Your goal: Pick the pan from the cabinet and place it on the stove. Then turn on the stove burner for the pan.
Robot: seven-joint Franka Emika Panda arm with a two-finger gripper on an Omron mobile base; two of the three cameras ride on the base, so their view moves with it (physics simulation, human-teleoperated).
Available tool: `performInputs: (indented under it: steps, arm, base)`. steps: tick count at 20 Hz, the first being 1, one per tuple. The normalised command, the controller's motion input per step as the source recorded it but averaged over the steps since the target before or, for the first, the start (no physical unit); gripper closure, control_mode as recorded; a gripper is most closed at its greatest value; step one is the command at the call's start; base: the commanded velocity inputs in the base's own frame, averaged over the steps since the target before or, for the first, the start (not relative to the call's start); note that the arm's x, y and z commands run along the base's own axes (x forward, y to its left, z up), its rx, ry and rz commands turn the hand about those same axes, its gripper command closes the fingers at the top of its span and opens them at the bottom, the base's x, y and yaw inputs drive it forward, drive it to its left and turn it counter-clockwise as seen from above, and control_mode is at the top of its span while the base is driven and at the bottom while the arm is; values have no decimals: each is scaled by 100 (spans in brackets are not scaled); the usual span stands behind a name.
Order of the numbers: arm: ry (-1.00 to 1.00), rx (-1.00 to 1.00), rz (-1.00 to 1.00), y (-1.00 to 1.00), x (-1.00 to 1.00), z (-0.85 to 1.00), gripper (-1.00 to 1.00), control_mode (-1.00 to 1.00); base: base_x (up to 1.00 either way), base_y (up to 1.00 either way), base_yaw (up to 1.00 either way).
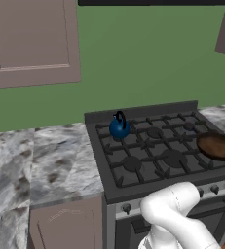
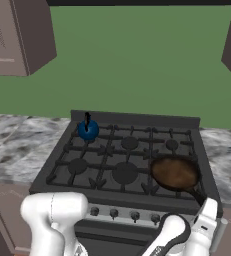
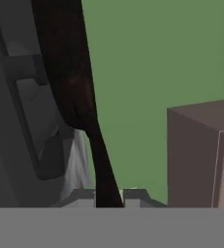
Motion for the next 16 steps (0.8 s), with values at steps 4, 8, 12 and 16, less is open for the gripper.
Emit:
performInputs:
  steps: [4,8,12,16]
  arm:
    - [0,-1,-1,-14,19,-19,100,-100]
    - [0,0,0,-3,15,-16,100,-100]
    - [0,0,0,-1,10,-20,100,-100]
    - [0,0,0,-3,3,-17,-100,-100]
  base:
    - [0,0,0]
    - [0,0,0]
    - [0,0,0]
    - [0,0,0]
